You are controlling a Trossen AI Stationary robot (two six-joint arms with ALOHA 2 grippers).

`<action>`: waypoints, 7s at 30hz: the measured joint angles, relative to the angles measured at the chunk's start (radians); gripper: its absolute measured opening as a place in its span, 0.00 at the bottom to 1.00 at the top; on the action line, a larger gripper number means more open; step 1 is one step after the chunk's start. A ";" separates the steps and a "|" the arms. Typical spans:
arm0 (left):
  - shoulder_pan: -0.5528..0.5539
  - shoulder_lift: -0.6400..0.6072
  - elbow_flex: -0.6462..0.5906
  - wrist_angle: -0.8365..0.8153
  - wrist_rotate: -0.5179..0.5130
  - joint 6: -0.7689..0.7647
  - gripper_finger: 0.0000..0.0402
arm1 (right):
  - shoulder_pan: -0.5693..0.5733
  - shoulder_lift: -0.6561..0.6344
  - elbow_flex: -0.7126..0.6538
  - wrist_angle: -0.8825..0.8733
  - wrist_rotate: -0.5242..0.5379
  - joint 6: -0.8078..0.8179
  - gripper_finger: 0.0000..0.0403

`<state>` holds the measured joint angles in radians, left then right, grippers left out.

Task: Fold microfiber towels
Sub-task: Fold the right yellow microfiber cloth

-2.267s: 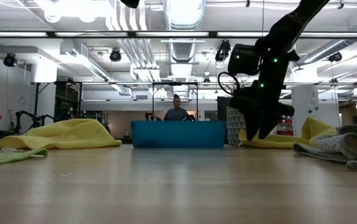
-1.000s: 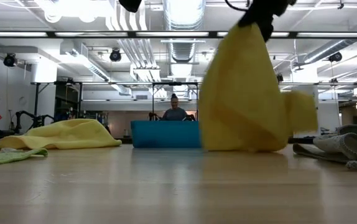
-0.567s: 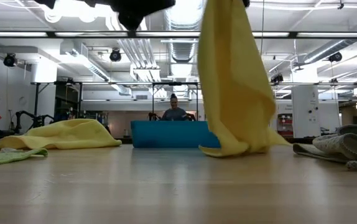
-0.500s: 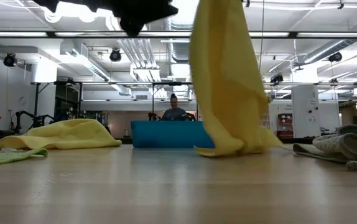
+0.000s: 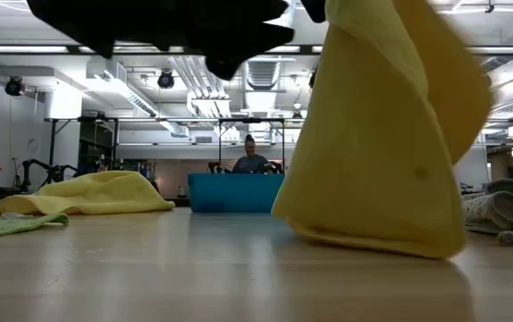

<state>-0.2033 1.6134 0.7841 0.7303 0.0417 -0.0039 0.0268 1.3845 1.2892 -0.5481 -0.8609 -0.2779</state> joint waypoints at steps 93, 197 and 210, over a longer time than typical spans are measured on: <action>-0.031 -0.242 -0.007 -0.716 -0.052 -0.357 0.00 | 0.109 0.033 -0.379 0.472 0.743 0.577 0.43; 0.004 -0.033 0.000 -0.687 -0.137 -0.124 0.00 | 0.309 0.209 0.030 -0.173 1.147 0.423 0.02; -0.183 -0.267 -0.002 -0.779 0.115 -0.213 0.00 | 0.259 0.209 0.003 -0.003 0.931 0.435 0.17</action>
<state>-0.3866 1.3464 0.7826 -0.0483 0.1566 -0.2168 0.2859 1.5936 1.2919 -0.5513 0.0702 0.1571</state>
